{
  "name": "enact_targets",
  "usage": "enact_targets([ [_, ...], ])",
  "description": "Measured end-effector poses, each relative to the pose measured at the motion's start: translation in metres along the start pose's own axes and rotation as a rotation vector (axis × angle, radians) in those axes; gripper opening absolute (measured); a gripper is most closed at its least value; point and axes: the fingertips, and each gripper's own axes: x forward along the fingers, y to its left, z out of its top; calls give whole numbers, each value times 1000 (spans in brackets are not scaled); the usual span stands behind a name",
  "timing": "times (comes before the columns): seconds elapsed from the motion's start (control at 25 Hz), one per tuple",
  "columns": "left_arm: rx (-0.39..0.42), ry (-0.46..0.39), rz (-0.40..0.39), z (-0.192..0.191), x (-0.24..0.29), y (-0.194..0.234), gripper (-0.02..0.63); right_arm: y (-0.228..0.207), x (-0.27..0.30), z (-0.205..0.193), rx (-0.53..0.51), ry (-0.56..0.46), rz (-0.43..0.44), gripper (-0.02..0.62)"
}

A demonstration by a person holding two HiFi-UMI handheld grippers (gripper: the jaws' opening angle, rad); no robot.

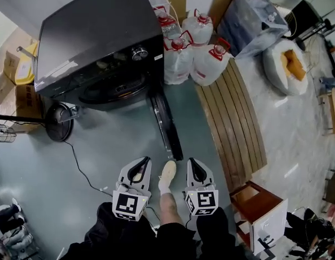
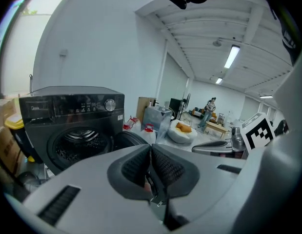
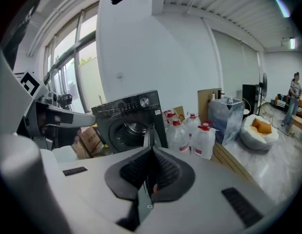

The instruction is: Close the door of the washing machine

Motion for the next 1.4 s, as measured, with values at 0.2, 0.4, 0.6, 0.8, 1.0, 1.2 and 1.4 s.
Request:
enact_targets([
  [0.2, -50, 36, 35, -39, 34, 16, 32, -6, 39, -43, -20, 64, 58, 17],
  [0.4, -100, 20, 70, -71, 64, 36, 32, -13, 68, -86, -71, 112, 62, 17],
  [0.6, -134, 54, 76, -102, 81, 43, 32, -22, 81, -123, -76, 163, 81, 110],
  [0.8, -139, 91, 76, -127, 93, 47, 32, -25, 99, -144, -98, 190, 117, 124],
  [1.0, -144, 91, 83, -133, 94, 43, 32, -21, 108, -153, -127, 224, 150, 153],
  [1.2, -155, 87, 104, -131, 91, 44, 32, -21, 111, -151, -156, 230, 151, 136],
  [1.4, -140, 118, 126, -133, 83, 48, 32, -18, 110, -152, -181, 227, 151, 78],
])
